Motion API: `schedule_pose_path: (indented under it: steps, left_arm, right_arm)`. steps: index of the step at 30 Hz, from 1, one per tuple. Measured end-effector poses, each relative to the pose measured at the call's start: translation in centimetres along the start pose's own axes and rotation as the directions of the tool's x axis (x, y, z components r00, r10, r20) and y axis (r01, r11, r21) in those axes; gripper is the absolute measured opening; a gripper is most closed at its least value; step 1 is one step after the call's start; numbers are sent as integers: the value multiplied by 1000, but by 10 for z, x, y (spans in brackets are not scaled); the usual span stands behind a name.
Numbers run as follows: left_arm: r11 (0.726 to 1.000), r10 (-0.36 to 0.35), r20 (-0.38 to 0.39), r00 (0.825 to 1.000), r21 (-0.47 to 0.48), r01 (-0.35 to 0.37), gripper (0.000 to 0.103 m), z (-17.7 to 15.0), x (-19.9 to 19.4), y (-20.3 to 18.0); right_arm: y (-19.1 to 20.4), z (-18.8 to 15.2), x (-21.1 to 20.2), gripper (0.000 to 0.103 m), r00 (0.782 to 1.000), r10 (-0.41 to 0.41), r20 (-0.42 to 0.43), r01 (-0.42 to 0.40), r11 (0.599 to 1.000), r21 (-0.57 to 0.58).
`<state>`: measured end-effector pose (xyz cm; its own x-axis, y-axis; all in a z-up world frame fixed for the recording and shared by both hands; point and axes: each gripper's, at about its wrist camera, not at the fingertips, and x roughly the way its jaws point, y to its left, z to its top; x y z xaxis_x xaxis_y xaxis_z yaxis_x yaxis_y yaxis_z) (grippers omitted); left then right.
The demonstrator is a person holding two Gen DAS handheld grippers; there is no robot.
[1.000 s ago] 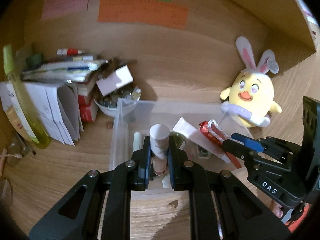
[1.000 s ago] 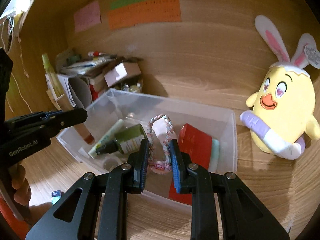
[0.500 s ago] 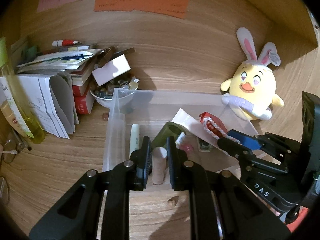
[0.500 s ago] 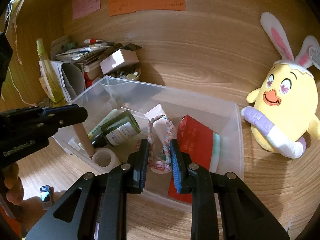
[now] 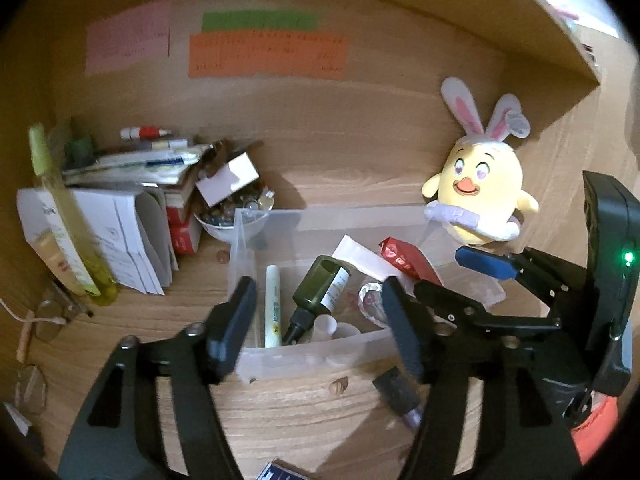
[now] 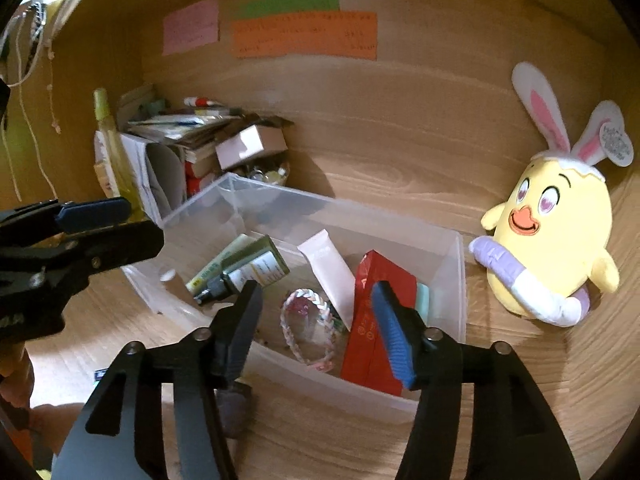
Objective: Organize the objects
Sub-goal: 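Withdraw both tools from the bin toward the remaining desk items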
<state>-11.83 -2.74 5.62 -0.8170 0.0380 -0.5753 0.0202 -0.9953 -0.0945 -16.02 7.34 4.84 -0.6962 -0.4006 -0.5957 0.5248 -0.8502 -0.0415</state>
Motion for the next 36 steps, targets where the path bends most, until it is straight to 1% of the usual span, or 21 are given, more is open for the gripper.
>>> schedule_pose_path:
  steps: [2, 3, 5, 8, 10, 12, 13, 14, 21, 24, 28, 31, 36]
  left_arm:
    - [1000, 12, 13, 1000, 19, -12, 79, -2, -10, -3]
    - [999, 17, 18, 1000, 27, -17, 81, -3, -14, -4]
    - [999, 20, 27, 999, 42, -21, 87, -8, -24, -5]
    - [999, 11, 28, 1000, 47, -12, 94, -16, -35, -3]
    - [999, 8, 21, 1000, 53, -9, 95, -23, -40, -2]
    - [998, 11, 9, 1000, 62, -11, 95, -30, -44, -1]
    - [998, 14, 3, 1000, 66, -14, 96, -34, -45, -1]
    - [997, 19, -6, 1000, 73, -19, 96, -38, -47, 0]
    - [996, 35, -66, 997, 89, -29, 96, -64, -47, 7]
    - [995, 40, -102, 994, 91, -31, 96, -77, -43, 9]
    - [995, 41, -156, 987, 91, -27, 96, -93, -34, 13]
    - [995, 46, -194, 980, 94, -28, 96, -105, -27, 16]
    - [997, 29, -262, 965, 75, -10, 96, -123, -15, 21]
  right_arm:
    - [3, 0, -8, 55, 1000, 11, 15, -11, 1000, -3]
    - [4, -1, -12, 56, 1000, 16, 21, -16, 1000, -6]
    - [6, -2, -20, 65, 999, 22, 35, -21, 1000, -8]
    - [9, -5, -34, 67, 998, 20, 63, -18, 999, -27]
    - [12, -9, -44, 68, 997, 25, 79, -22, 999, -38]
    - [14, -12, -51, 73, 995, 36, 89, -33, 999, -43]
    - [15, -13, -54, 78, 995, 40, 93, -36, 998, -44]
    - [16, -15, -57, 79, 994, 42, 97, -38, 998, -46]
    - [27, -30, -65, 79, 995, 56, 87, -50, 996, -72]
    - [30, -37, -64, 79, 995, 68, 71, -63, 995, -75]
    - [34, -50, -53, 79, 996, 81, 27, -79, 994, -76]
    - [38, -57, -42, 79, 996, 83, -15, -84, 993, -86]
    - [41, -65, -22, 79, 993, 92, -78, -99, 991, -94]
